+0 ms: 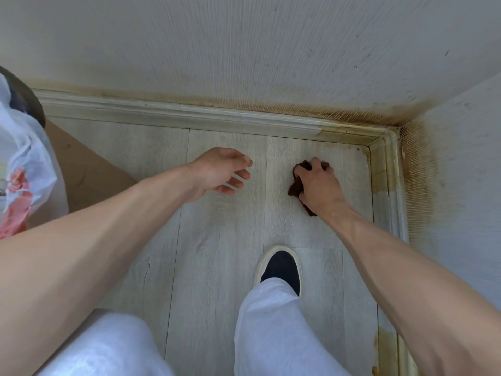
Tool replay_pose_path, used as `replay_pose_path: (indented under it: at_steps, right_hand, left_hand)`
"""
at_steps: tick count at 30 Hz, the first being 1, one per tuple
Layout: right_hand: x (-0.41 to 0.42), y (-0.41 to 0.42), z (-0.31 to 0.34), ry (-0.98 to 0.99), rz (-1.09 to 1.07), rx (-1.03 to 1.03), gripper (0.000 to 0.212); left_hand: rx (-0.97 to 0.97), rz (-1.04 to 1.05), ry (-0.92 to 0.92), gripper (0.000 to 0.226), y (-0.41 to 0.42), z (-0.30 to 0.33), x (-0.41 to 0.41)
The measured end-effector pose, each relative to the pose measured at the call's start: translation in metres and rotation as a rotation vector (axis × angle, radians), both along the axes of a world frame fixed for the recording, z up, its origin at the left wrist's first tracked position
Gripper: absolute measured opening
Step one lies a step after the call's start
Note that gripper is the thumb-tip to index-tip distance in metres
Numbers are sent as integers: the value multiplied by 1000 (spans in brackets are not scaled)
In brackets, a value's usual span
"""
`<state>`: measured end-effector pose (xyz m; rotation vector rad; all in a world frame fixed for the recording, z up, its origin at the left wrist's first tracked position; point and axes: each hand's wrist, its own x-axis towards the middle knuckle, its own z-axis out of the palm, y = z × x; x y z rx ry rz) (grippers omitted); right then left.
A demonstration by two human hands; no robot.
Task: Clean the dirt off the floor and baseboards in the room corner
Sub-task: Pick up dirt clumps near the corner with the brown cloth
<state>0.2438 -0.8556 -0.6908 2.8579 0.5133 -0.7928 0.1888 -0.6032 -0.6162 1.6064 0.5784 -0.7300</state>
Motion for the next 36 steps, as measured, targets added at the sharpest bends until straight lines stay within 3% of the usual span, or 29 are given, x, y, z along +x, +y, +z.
replay_pose_path:
  at_steps: [8, 16, 25, 32, 36]
  right_hand:
    - [-7, 5, -6, -83, 81, -43, 46]
    - [-13, -13, -7, -160, -76, 203, 35]
    - [-11, -30, 46, -297, -537, 702, 22]
    - [-21, -8, 141, -170, -925, 1121, 27]
    - [-24, 61, 232, 65, -886, 1363, 36]
  left_hand:
    - [1, 14, -8, 20, 6, 3, -8]
    - [-7, 64, -56, 21, 4, 8, -11]
    - [-69, 272, -164, 18, -8, 42, -2]
    - [-204, 437, -382, 17, 16, 130, -24]
    - [-232, 531, -540, 16, 63, 186, -61]
